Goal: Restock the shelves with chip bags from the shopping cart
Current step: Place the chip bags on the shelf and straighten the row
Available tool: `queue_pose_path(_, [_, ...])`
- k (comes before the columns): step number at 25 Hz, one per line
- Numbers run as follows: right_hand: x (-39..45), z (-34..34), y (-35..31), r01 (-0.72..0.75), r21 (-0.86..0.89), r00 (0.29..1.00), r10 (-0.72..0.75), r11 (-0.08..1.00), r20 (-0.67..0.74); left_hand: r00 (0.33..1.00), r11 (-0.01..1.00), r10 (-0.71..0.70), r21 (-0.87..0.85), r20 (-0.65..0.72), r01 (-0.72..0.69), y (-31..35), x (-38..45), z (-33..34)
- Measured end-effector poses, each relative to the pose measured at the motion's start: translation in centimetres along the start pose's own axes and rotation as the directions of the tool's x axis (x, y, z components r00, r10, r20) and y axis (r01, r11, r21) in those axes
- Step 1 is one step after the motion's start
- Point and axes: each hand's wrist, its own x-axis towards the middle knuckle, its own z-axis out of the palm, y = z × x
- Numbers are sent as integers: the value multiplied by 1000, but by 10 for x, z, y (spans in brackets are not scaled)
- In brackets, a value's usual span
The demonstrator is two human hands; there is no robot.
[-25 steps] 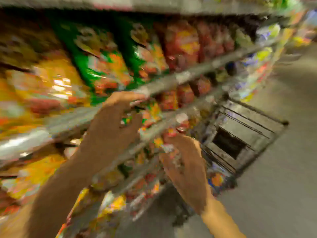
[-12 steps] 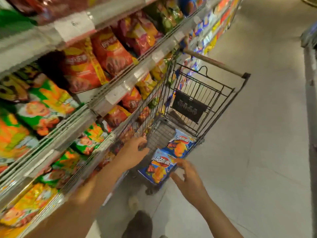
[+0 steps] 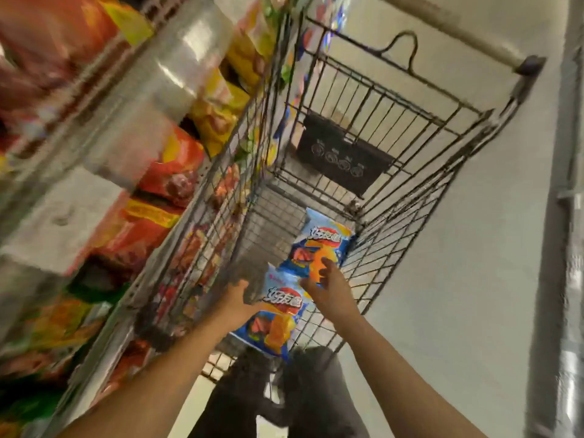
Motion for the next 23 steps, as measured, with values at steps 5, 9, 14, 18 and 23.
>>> queue_pose_path(5, [138,22,23,-459,262,871,489,849,-58,995,984,-79,-157,57,87,-34,78,56])
queue_pose_path(9, [201,22,54,-655,97,702,652,749,-287,989,984,-56,-160,134,77,-43,117,81])
queue_pose_path(14, [236,45,82,-720,398,677,701,568,225,969,962,-152,-195,196,191,-46,109,78])
queue_pose_path(18, [242,56,76,-769,450,630,661,455,408,970,940,-219,-243,107,240,-43,96,68])
queue_pose_path(23, [236,45,67,-732,577,637,663,361,393,967,917,-256,-321,-22,235,-46,79,50])
